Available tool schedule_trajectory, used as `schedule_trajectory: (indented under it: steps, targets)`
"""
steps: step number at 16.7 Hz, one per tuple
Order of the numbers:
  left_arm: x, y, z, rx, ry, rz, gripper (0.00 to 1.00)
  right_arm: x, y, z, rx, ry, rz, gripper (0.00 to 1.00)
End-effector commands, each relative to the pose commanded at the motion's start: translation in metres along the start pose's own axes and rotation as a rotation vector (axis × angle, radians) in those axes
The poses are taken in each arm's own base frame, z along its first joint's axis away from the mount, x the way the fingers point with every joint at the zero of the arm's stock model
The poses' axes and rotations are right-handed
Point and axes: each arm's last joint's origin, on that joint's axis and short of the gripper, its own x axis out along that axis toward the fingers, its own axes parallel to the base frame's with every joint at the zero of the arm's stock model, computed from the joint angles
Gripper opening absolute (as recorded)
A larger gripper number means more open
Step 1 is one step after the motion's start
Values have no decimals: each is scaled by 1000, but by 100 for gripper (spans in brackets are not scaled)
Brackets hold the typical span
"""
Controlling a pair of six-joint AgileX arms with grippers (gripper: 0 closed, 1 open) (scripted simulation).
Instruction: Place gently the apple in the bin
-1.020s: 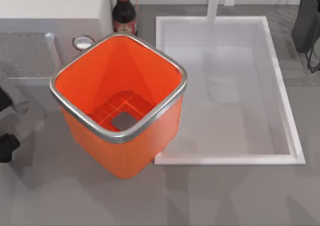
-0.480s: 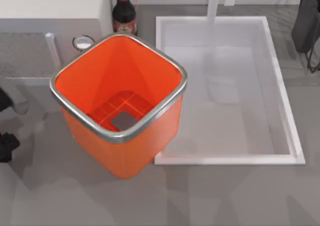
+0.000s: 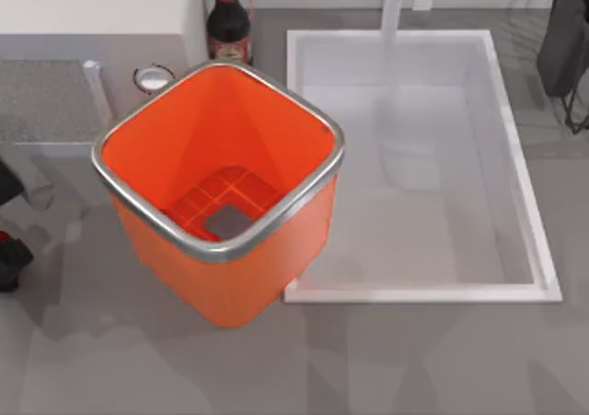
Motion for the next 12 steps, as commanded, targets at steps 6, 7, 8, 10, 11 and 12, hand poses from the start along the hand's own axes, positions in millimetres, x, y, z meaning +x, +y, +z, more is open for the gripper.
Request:
schedule_trajectory:
  steps: [6,7,8,10,11,12]
  targets:
    - [0,0,0,0,0,0,0,0,0,0,0,0,0,100]
    - [0,0,0,0,0,0,0,0,0,0,0,0,0,100]
    - [-5,-5,-3,-10,4,-25,0,0,0,0,0,0,0,100]
    - [-3,-8,-5,-8,11,-48,0,0,0,0,0,0,0,100]
    - [0,-13,-8,-3,24,-85,0,0,0,0,0,0,0,100]
    - [4,-19,-11,4,44,-133,0,0,0,0,0,0,0,100]
